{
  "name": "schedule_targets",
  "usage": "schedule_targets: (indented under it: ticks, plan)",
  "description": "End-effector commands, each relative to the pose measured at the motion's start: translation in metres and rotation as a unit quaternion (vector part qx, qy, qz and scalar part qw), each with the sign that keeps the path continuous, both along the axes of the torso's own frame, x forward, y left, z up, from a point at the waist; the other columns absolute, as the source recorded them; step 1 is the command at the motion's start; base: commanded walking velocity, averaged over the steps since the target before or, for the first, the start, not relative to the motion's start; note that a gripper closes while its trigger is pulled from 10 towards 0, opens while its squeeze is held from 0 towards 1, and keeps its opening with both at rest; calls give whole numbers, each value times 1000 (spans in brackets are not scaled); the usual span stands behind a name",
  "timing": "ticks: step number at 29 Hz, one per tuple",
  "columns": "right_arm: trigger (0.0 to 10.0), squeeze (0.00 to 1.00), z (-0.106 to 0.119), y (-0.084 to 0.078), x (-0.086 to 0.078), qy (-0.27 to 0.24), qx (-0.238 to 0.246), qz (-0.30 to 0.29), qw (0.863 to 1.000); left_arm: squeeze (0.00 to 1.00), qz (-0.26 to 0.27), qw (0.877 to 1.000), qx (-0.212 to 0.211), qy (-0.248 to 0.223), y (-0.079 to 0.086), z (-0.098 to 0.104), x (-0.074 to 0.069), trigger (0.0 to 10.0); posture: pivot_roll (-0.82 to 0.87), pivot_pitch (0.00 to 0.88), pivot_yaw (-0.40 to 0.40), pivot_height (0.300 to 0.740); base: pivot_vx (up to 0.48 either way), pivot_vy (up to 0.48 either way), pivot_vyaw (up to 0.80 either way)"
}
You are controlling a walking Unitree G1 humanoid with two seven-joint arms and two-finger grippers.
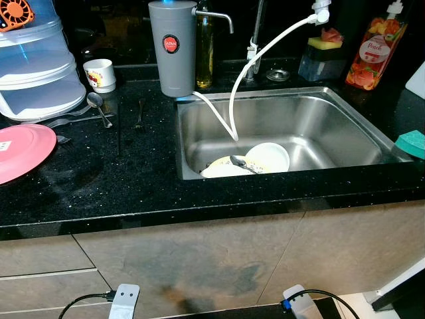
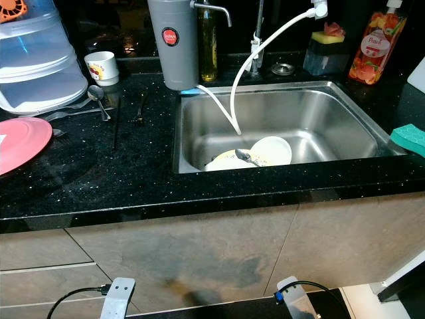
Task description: Kitchen organization
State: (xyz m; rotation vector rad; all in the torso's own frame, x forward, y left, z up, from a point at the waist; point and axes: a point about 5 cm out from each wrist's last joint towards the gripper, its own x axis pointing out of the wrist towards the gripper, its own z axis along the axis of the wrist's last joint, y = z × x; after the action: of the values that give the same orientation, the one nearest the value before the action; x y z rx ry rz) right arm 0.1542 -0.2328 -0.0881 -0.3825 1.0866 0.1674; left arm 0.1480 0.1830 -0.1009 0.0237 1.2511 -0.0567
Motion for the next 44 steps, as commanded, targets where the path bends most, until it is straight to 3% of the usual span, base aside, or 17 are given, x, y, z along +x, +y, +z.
schedule_targets:
  ticks: [1,44]
  plan:
    - [10000,0,0,0,1,2,-1,3,1000,0,-4,1000,-3,2,-2,-1,-2,10000,-145,0,13,740,0,0,0]
    - [10000,0,0,2,1,10,-1,16,1000,0,-8,1000,-2,2,-1,0,-1,10000,-129,0,15,740,0,0,0]
